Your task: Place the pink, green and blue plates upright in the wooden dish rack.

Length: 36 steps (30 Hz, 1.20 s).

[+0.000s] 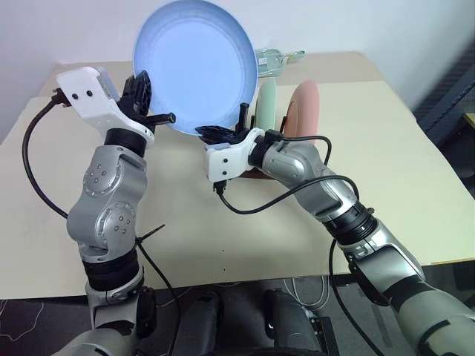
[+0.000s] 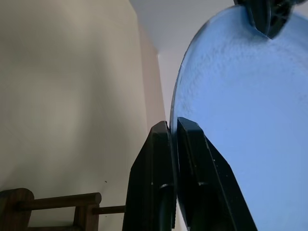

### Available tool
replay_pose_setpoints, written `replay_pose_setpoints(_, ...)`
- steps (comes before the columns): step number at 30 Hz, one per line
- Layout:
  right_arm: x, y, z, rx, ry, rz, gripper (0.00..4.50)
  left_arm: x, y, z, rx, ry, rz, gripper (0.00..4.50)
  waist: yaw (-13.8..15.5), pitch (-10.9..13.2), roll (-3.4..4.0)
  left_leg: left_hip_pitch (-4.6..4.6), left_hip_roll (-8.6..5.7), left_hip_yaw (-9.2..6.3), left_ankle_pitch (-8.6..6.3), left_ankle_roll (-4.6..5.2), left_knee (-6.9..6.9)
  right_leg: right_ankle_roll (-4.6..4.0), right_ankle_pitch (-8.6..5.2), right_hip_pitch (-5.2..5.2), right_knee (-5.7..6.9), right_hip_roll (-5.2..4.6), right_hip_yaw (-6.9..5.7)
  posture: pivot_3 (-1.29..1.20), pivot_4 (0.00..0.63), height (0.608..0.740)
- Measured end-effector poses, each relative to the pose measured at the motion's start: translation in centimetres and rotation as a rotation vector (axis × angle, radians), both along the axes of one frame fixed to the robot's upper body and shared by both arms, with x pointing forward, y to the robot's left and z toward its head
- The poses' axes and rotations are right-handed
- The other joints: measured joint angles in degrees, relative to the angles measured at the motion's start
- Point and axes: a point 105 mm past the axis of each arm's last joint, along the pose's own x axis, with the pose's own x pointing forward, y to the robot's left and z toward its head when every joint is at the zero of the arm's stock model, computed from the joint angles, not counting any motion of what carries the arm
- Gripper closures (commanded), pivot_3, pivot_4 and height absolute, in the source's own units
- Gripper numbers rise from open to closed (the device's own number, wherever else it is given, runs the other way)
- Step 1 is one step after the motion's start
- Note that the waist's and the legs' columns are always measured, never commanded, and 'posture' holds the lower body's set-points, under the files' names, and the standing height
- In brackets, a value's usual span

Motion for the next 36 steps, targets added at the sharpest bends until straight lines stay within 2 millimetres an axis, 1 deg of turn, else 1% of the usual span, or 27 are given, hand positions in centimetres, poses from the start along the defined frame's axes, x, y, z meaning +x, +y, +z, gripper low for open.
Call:
replay_pose_setpoints(2,-0.1,0.1,0.0,0.0,-0.004,0.007,4.5,-0.2,0.6,0.6,-0.028,-0.032,0.02,1.52,0.0,0.0,0.0,0.0,0.01,0.0,0.0,0.0,-0.01,0.0,0.0,-0.01,0.0,0.01,0.0,0.0,0.15,0.739)
replay_pose_setpoints(4,-0.1,0.2,0.1,0.002,-0.004,0.01,4.5,-0.6,1.4,1.6,-0.048,-0.084,0.056,0.48,0.0,0.0,0.0,0.0,0.01,0.0,0.01,-0.02,0.0,-0.01,0.01,0.0,0.0,0.01,0.0,0.0,0.15,0.739)
replay_pose_setpoints(5,-0.2,0.2,0.1,0.008,-0.002,0.014,4.5,-0.8,2.3,2.1,-0.058,-0.111,0.102,0.48,0.0,0.0,0.0,0.0,0.01,0.0,0.01,-0.03,0.0,-0.01,0.01,-0.01,0.0,0.01,0.0,0.0,0.15,0.739)
replay_pose_setpoints(6,-0.3,0.4,0.2,0.019,0.0,0.028,4.5,-1.0,3.9,2.8,-0.04,-0.138,0.2,0.48,-0.3,0.0,0.0,0.01,0.01,0.02,0.02,-0.03,-0.02,-0.03,0.02,-0.02,0.0,0.03,0.01,0.0,0.15,0.739)
replay_pose_setpoints(8,-0.5,0.5,0.5,0.047,0.006,0.049,4.5,-2.0,7.9,3.5,-0.006,-0.163,0.413,0.48,-0.5,0.0,0.01,0.05,0.0,0.06,0.02,-0.04,-0.09,-0.06,0.03,-0.05,0.01,0.1,0.04,0.0,0.15,0.739)
replay_pose_setpoints(9,-0.5,0.2,1.2,0.087,0.006,0.06,4.5,-2.8,10.6,3.1,0.037,-0.156,0.56,0.48,-0.5,0.0,0.01,0.05,0.01,0.05,0.02,-0.05,-0.14,-0.06,0.04,-0.07,0.0,0.13,0.05,0.0,0.15,0.739)
replay_pose_setpoints(10,-0.5,-0.1,1.9,0.133,0.01,0.067,4.5,-3.3,12.2,2.2,0.075,-0.13,0.644,0.48,-0.3,0.0,0.03,0.06,0.03,0.04,0.03,-0.05,-0.14,-0.07,0.04,-0.06,0.01,0.14,0.06,0.0,0.15,0.739)
replay_pose_setpoints(11,-0.5,-0.4,2.6,0.178,0.02,0.072,4.5,-3.6,13.1,1.2,0.128,-0.096,0.69,0.48,-0.2,0.0,0.02,0.05,0.06,0.02,0.03,-0.06,-0.13,-0.07,0.04,-0.06,0.01,0.14,0.05,0.0,0.15,0.739)
replay_pose_setpoints(12,-0.5,-0.7,3.5,0.248,0.042,0.086,4.5,-3.6,13.7,-0.4,0.206,-0.04,0.711,0.48,-0.1,0.0,0.02,0.05,0.06,0.02,0.03,-0.05,-0.13,-0.07,0.04,-0.04,-0.01,0.13,0.05,0.0,0.15,0.739)
replay_pose_setpoints(13,-0.7,-0.9,4.5,0.318,0.065,0.108,4.5,-3.2,13.7,-2.2,0.26,0.021,0.696,0.48,0.2,0.0,0.04,0.03,0.05,-0.01,0.01,-0.02,-0.12,-0.07,0.04,-0.03,-0.01,0.1,0.05,0.0,0.15,0.739)
replay_pose_setpoints(14,-1.2,-1.0,5.6,0.409,0.11,0.145,4.5,-2.9,13.2,-4.3,0.313,0.081,0.653,0.48,0.3,0.0,0.01,0.01,0.05,-0.08,-0.05,0.08,-0.07,-0.07,0.04,0.02,-0.04,0.1,0.03,0.0,0.15,0.739)
replay_pose_setpoints(15,-1.6,-1.1,6.4,0.467,0.134,0.173,4.5,-2.6,12.7,-5.6,0.339,0.121,0.616,0.48,0.4,0.0,0.02,0.01,0.04,-0.1,-0.08,0.14,-0.04,-0.07,0.05,0.04,-0.06,0.09,0.03,0.0,0.15,0.739)
replay_pose_setpoints(17,-3.3,-1.3,8.6,0.674,0.292,0.304,4.5,-2.1,10.0,-9.6,0.429,0.211,0.455,0.48,0.3,0.0,0.02,-0.01,0.03,-0.14,-0.14,0.25,-0.03,-0.09,0.05,0.06,-0.1,0.07,0.03,0.0,0.15,0.739)
replay_pose_setpoints(18,-3.9,-1.6,9.3,0.754,0.358,0.354,4.5,-2.1,8.9,-11.0,0.443,0.239,0.396,0.48,0.2,0.0,0.03,-0.02,0.02,-0.14,-0.2,0.33,-0.04,-0.09,0.05,0.03,-0.09,0.04,0.04,0.0,0.15,0.739)
replay_pose_setpoints(19,-4.3,-2.0,9.9,0.866,0.467,0.407,4.5,-2.2,7.7,-12.4,0.461,0.263,0.335,0.48,0.1,0.0,0.02,-0.01,0.04,-0.15,-0.2,0.34,-0.06,-0.1,0.06,0.02,-0.07,0.05,0.04,0.0,0.15,0.739)
replay_pose_setpoints(21,-4.7,-3.0,10.3,1.051,0.657,0.476,4.5,-2.4,5.7,-14.4,0.498,0.286,0.244,0.48,0.0,0.0,0.06,0.0,0.09,-0.17,-0.2,0.33,-0.1,-0.14,0.07,-0.05,0.01,0.1,0.04,0.0,0.15,0.739)
replay_pose_setpoints(23,-4.7,-3.4,9.5,1.165,0.831,0.494,4.5,-2.6,4.3,-15.4,0.524,0.28,0.185,0.48,0.0,0.0,0.11,0.01,0.16,-0.17,-0.2,0.32,-0.13,-0.19,0.09,-0.1,0.03,0.16,0.05,0.0,0.15,0.739)
replay_pose_setpoints(24,-4.6,-3.4,8.7,1.207,0.909,0.483,4.5,-2.7,3.5,-15.6,0.527,0.272,0.157,0.48,0.0,0.0,0.17,0.0,0.16,-0.16,-0.2,0.32,-0.14,-0.21,0.09,-0.13,0.03,0.17,0.06,0.0,0.15,0.739)
replay_pose_setpoints(26,-4.2,-3.2,7.4,1.259,1.028,0.441,4.5,-2.7,2.3,-15.7,0.522,0.25,0.115,0.48,-0.1,0.0,0.25,0.0,0.17,-0.15,-0.2,0.32,-0.13,-0.24,0.12,-0.18,0.04,0.2,0.09,0.0,0.15,0.739)
replay_pose_setpoints(28,-3.9,-3.0,6.7,1.315,1.119,0.413,4.5,-2.7,1.3,-15.8,0.524,0.234,0.08,0.48,-0.2,0.0,0.3,0.0,0.18,-0.15,-0.2,0.31,-0.14,-0.24,0.12,-0.21,0.06,0.22,0.09,0.0,0.15,0.739)
replay_pose_setpoints(32,-3.7,-2.8,6.3,1.346,1.203,0.39,4.5,-2.8,0.6,-15.9,0.548,0.223,0.043,0.48,-0.1,0.0,0.31,0.0,0.18,-0.14,-0.19,0.32,-0.13,-0.23,0.12,-0.21,0.07,0.23,0.09,0.0,0.15,0.739)
replay_pose_setpoints(36,-3.6,-2.9,6.1,1.373,1.249,0.383,4.5,-2.8,-0.2,-16.1,0.564,0.216,0.006,0.48,-0.1,0.0,0.31,0.0,0.17,-0.13,-0.19,0.32,-0.13,-0.23,0.12,-0.2,0.07,0.23,0.09,0.0,0.15,0.739)
